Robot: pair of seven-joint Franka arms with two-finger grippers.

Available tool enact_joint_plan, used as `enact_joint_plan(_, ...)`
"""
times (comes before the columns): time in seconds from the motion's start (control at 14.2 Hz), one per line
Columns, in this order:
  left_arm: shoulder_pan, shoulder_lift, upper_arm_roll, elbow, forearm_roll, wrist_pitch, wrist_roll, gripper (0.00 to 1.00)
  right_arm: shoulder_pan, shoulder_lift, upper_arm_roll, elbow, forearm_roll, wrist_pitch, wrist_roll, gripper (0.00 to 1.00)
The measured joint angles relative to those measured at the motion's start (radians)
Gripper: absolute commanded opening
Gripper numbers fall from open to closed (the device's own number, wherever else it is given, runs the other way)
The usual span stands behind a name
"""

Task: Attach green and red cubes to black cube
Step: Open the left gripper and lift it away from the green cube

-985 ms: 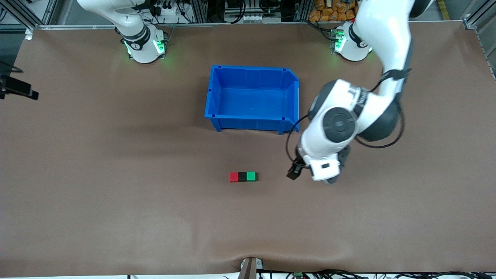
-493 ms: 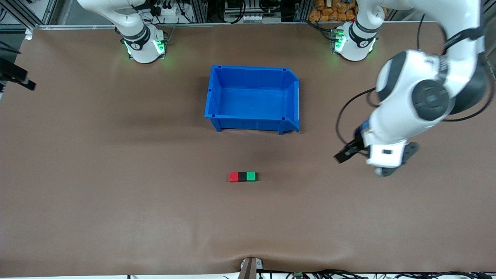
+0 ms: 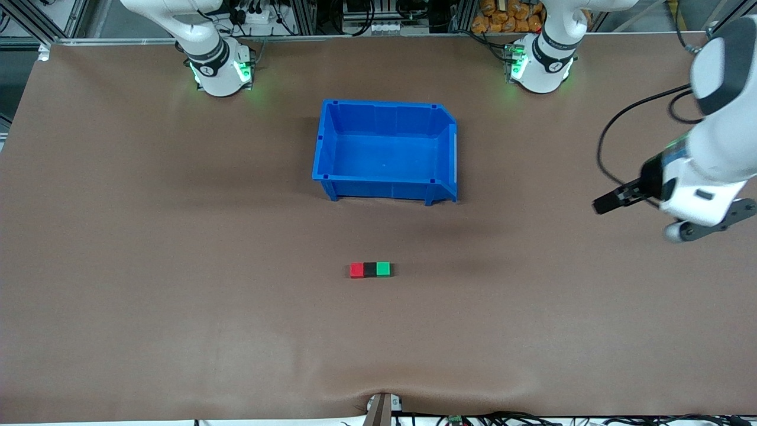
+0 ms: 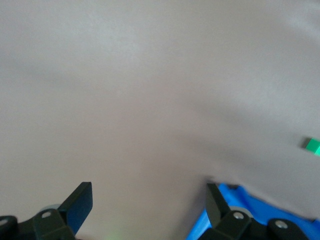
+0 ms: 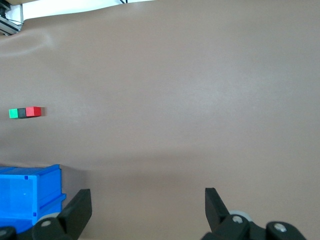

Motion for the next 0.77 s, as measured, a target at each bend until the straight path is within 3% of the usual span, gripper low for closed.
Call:
enact_joint_plan(0.28, 0.054, -0.084, 0.0, -0.048, 0.0, -0.047, 0.113, 1.0, -0.001, 0.015, 0.011, 0.001, -0.045, -0.015, -0.004, 1.0)
enact_joint_plan(0.49, 0.068, -0.126, -0.002, -0.059, 0.001, -0.074, 0.143, 1.0, 0.01, 0.015, 0.101, 0.005, -0.172, -0.032, -0.004, 1.0)
enact_joint_plan(0.77, 0.107, -0.181, -0.007, -0.118, 0.001, -0.082, 0.202, 1.0, 0.004, 0.015, 0.122, 0.007, -0.186, -0.055, -0.013, 1.0)
